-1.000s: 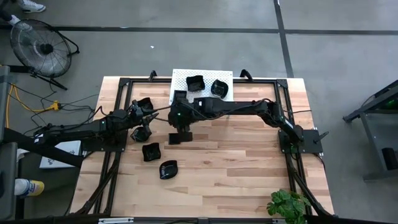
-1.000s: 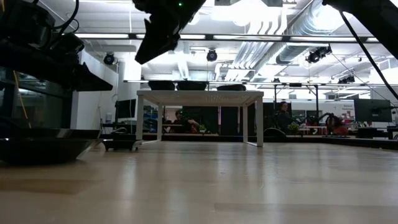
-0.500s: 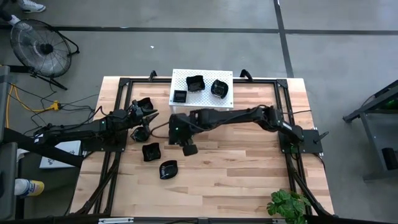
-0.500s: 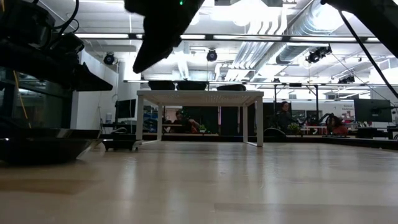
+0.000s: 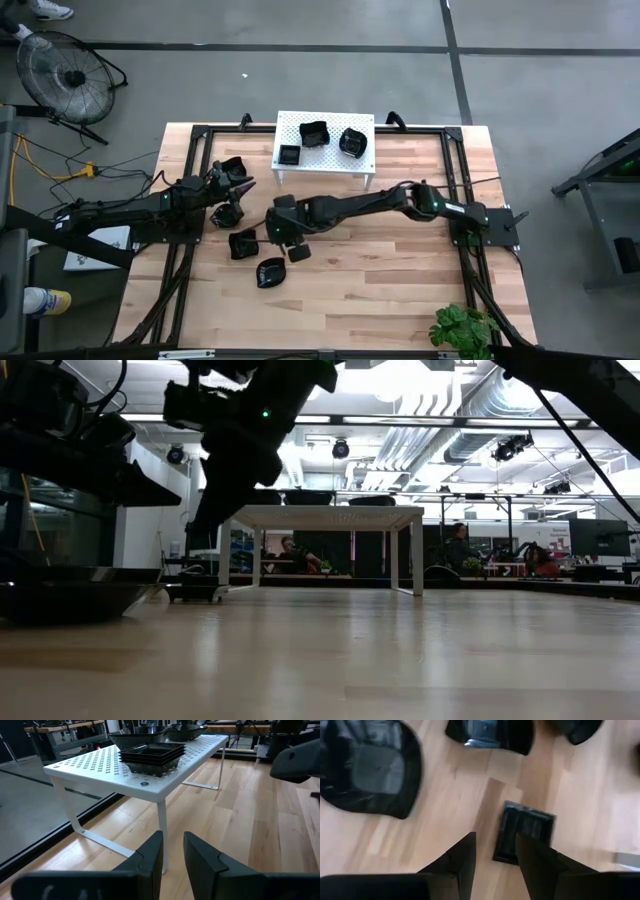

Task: Pick & Place Mini shaped plates
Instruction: Stack the square plate on top of the other square plates on the shelf

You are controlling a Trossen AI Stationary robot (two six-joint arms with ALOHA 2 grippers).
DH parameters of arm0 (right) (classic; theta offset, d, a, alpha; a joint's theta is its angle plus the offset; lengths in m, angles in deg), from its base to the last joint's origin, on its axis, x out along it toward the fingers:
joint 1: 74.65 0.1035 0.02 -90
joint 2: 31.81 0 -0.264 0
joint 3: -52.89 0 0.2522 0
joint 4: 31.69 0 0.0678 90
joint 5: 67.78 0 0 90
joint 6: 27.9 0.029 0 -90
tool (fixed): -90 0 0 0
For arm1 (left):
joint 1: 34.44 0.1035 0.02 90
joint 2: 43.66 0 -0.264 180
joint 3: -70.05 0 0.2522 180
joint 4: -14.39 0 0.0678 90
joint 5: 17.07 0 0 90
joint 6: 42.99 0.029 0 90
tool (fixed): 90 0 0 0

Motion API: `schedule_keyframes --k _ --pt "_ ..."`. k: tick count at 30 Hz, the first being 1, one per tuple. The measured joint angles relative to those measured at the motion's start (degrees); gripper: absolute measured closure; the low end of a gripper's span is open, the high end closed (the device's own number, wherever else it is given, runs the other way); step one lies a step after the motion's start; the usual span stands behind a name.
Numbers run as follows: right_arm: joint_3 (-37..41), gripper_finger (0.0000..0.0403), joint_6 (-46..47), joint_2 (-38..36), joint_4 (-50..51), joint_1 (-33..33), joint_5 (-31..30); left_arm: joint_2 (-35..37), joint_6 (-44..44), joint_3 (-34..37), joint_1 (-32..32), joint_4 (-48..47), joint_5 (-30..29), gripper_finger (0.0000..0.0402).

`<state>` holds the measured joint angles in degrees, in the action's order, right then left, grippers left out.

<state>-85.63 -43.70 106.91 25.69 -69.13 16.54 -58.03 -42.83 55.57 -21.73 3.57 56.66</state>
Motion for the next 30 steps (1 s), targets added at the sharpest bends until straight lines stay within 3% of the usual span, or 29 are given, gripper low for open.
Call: schedule_keyframes --k 15,30 --pt "-0.09 0.0269 0.41 3.47 -2.66 1.44 -7.96 0.00 0.00 0.00 0.02 -0.09 0.49 0.0328" --pt "0.01 0.0269 0.79 6.00 -3.15 1.20 -10.53 0.00 0.00 0.00 0.02 -0.07 0.70 0.0328"
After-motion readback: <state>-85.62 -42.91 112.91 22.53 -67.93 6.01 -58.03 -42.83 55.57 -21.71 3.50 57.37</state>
